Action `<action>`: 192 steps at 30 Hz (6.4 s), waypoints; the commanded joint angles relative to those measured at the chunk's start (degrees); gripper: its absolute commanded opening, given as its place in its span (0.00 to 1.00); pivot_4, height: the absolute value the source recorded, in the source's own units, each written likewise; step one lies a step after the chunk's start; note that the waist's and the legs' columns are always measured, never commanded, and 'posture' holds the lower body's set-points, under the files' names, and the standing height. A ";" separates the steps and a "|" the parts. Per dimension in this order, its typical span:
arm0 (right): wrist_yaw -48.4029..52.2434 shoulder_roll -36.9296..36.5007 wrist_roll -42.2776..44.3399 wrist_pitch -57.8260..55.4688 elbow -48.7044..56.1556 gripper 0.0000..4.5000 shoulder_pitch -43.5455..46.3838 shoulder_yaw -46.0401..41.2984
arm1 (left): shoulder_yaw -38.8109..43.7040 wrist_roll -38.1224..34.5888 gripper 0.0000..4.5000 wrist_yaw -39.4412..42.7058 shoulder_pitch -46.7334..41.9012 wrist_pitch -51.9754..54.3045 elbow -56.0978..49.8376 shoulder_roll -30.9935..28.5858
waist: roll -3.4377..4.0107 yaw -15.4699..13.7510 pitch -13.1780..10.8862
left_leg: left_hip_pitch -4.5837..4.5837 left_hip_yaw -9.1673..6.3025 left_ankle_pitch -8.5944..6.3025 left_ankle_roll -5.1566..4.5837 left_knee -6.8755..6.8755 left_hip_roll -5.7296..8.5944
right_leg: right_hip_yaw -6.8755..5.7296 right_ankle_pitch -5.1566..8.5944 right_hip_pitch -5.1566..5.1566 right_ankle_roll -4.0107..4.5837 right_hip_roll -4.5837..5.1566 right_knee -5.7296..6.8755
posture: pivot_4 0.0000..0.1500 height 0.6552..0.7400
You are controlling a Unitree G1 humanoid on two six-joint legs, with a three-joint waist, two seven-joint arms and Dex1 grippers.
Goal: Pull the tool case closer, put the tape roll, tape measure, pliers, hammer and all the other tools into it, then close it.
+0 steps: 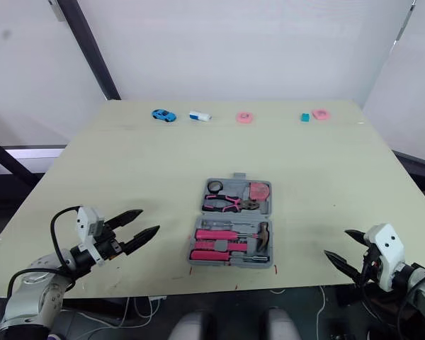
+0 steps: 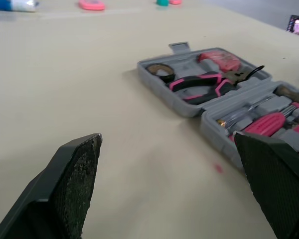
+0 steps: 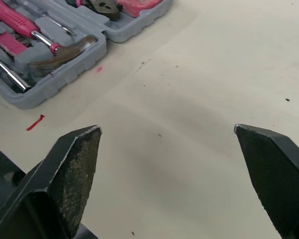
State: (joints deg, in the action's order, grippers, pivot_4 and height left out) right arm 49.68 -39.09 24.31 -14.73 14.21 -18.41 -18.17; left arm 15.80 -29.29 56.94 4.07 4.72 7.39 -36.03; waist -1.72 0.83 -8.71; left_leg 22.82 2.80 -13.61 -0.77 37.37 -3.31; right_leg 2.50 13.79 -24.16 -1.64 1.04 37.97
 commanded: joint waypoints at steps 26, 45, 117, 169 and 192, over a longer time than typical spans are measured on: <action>9.31 -0.12 -23.82 -15.44 -24.56 0.00 52.05 41.42 | -27.66 25.76 0.02 15.82 -45.45 -1.84 38.60 2.46 | 0.01 -0.11 -0.15 | 1.04 -0.19 0.01 -0.02 0.07 0.15 | -0.10 -0.29 -0.79 -0.03 -0.15 -0.03 | 1.00 1.00; 13.86 7.72 -28.99 -15.02 -27.55 0.00 57.91 46.62 | -27.39 28.05 0.02 17.68 -44.04 -5.12 40.12 6.19 | 0.01 0.18 -0.14 | 0.98 -0.25 0.01 -0.02 0.20 0.14 | -0.12 -0.30 -0.77 -0.03 -0.16 0.17 | 1.00 1.00; 16.41 4.56 -28.36 -15.73 -15.24 0.00 47.55 42.91 | -26.58 23.91 0.02 16.09 -24.10 8.37 9.98 3.32 | 0.04 -0.05 -0.12 | 0.93 -0.24 0.01 -0.02 0.22 0.14 | -0.11 -0.30 -0.71 -0.03 -0.14 0.17 | 1.00 1.00; 16.94 -4.32 -16.07 -17.03 -6.85 0.41 36.40 26.58 | -12.19 12.48 0.42 11.83 -14.73 8.61 3.43 -1.83 | 0.04 -0.25 -0.14 | 0.94 -0.31 0.01 -0.02 0.92 0.12 | -0.15 -0.28 -0.70 -0.03 -0.09 0.82 | 1.00 1.00; 10.11 -8.62 11.26 -28.41 10.45 0.99 4.73 -8.89 | 3.27 -4.27 0.99 12.83 1.74 11.74 -12.02 -4.39 | 0.03 -0.08 -0.16 | 0.79 -0.22 0.00 -0.01 0.93 0.03 | -0.11 0.01 -0.61 -0.06 -0.02 0.78 | 1.00 1.00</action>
State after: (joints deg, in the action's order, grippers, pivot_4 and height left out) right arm 62.01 -47.32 32.66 -39.81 21.67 -15.41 -27.37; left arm 19.59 -31.94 69.02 6.66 16.96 -1.22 -40.17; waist -1.69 0.75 -8.87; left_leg 23.61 2.59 -13.61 -0.78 38.31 -3.29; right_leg 2.39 13.80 -24.77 -1.69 1.02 38.75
